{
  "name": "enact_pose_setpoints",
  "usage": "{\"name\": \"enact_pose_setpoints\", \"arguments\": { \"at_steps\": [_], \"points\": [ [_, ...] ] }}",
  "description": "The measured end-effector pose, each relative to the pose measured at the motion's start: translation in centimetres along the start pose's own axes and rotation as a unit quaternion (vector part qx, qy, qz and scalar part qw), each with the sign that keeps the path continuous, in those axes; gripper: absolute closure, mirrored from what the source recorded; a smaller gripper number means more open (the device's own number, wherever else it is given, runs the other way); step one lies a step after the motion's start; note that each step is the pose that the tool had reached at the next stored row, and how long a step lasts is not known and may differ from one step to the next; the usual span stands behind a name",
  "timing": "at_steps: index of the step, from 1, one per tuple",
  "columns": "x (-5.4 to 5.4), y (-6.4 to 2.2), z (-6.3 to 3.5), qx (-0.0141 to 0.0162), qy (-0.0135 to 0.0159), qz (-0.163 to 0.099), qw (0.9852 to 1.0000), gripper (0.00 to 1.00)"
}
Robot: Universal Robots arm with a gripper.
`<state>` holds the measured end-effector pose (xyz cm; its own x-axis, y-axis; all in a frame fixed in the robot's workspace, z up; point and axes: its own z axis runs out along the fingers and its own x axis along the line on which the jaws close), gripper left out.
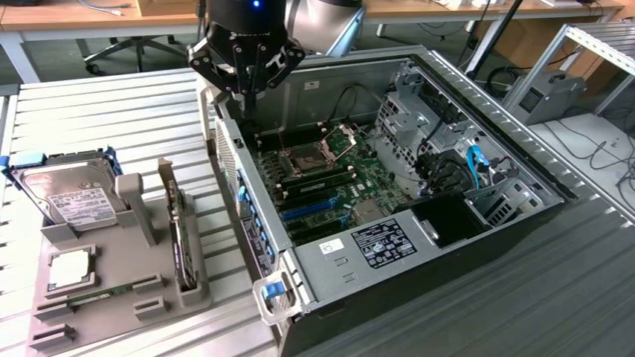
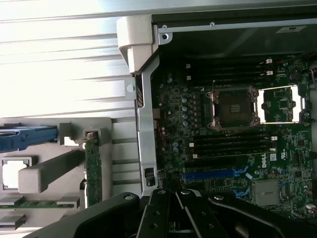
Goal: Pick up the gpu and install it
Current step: 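Reach for the gpu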
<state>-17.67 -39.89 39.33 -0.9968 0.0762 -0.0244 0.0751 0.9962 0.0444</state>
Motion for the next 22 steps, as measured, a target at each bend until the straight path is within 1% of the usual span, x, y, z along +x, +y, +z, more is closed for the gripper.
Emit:
{"name": "enact_pose_setpoints", "arguments": {
  "at_steps": [22],
  "points": [
    [0.73,-0.05,-0.02,0.0,0.0,0.0,1.0,0.89]
  ]
}}
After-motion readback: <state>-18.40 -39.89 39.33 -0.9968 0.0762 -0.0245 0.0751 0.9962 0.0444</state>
